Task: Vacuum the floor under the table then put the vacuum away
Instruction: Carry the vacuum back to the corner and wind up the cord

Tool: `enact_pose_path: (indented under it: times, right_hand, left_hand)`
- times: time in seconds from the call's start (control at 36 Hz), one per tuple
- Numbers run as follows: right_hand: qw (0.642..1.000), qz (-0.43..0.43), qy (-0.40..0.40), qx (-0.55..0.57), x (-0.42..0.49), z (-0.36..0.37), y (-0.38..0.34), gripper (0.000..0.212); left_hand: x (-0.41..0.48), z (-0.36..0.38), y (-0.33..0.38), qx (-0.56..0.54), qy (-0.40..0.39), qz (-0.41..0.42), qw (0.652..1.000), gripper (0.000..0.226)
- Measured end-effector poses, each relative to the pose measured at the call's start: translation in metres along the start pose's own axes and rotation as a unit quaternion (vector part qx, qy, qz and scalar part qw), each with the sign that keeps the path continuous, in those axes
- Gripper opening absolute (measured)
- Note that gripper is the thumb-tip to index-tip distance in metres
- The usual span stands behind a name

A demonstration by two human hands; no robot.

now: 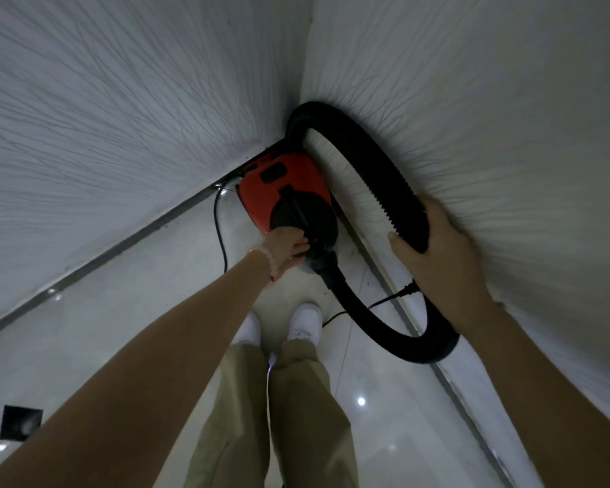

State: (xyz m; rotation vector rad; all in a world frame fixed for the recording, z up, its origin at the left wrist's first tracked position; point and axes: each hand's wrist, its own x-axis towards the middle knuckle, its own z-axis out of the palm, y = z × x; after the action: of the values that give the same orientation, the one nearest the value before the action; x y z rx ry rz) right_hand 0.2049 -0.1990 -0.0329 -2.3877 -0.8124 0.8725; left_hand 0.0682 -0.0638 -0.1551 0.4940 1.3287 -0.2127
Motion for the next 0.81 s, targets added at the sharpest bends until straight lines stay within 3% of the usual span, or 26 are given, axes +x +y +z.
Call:
enact_pose_path:
  times: [0.06, 0.17, 0.36, 0.47, 0.56, 0.64, 0.81]
  right_hand:
    - [0.993, -0.034, 0.059, -0.096, -0.003, 0.002, -0.004, 0.055]
    - [0.964, -0.086, 0.137, -0.21, -0.013, 0.006, -0.007, 0.059]
    - [0.951, -0.141, 0.173, -0.216, -0.042, -0.006, -0.015, 0.045]
    - [0.968, -0.153, 0.12, -0.157, -0.06, -0.015, -0.019, 0.03]
    - [0.991, -0.096, 0.037, -0.081, -0.073, -0.014, -0.017, 0.023]
    - [0.999, -0.009, -0.023, -0.027, -0.089, -0.003, -0.009, 0.02]
    - [0.969, 0.191, -0.152, 0.038, -0.128, 0.029, 0.019, 0.026]
  left_hand:
    - [-0.013, -0.006, 0.0, 0.037, -0.013, 0.0, 0.999, 0.02]
    - [-0.041, -0.021, -0.001, 0.123, -0.002, 0.011, 0.992, 0.024]
    - [-0.086, -0.059, -0.017, 0.214, 0.071, 0.079, 0.971, 0.022]
    - [-0.112, -0.08, -0.032, 0.248, 0.111, 0.114, 0.956, 0.02]
    - [-0.13, -0.092, -0.049, 0.231, 0.124, 0.112, 0.959, 0.03]
    - [-0.15, -0.106, -0.072, 0.298, 0.142, 0.107, 0.938, 0.022]
    - [-0.187, -0.149, -0.113, 0.417, 0.13, 0.107, 0.893, 0.018]
